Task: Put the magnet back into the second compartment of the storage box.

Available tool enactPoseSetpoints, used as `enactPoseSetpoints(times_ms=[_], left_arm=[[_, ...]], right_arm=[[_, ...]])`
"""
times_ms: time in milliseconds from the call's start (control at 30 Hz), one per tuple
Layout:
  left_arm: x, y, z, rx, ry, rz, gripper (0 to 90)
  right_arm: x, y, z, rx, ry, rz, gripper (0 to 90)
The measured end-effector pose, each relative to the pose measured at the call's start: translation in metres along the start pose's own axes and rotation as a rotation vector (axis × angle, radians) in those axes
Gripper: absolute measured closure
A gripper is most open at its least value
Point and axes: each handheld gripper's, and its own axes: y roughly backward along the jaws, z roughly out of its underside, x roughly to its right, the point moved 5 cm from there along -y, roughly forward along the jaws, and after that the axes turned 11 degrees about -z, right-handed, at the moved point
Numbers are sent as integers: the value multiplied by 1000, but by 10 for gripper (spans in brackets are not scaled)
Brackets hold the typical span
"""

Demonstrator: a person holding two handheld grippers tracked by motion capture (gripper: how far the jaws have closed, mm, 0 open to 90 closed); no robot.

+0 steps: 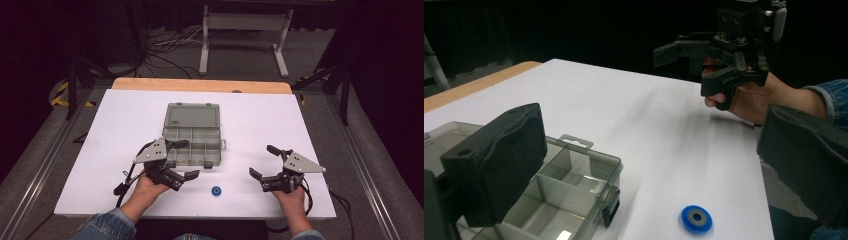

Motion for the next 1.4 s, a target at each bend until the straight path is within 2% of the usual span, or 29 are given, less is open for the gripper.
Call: enactPoseSetpoints(times_ms=[267,433,633,867,933,1000,1167,1200,1300,1400], left_arm=[[5,-8,-2,-23,-1,36,12],[9,-13,-2,-52,-33,55,38],[12,-19,-3,-56,-31,71,41],[15,-27,-4,-83,-59,99,48],[17,-31,-5,-122,-73,110,66],[18,-33,-5,-138,-88,104,68],[23,-39,-6,-249,-166,88,68],[24,-40,-6,-283,-186,89,69],[27,-43,-7,-364,-217,91,70],[29,-45,-8,-421,-248,83,73]], right_arm=[[1,0,1,-1,0,-2,19],[0,2,0,-2,11,-10,38],[-1,2,0,-2,4,-15,38],[-1,5,2,-8,-4,-16,41],[-2,9,3,-3,-6,-12,44],[-2,10,3,-6,-9,-11,45],[-2,12,4,-9,-17,-11,45],[-2,12,4,-7,-19,-12,44],[-2,11,4,-6,-25,-15,44],[-1,10,3,-6,-25,-19,44]])
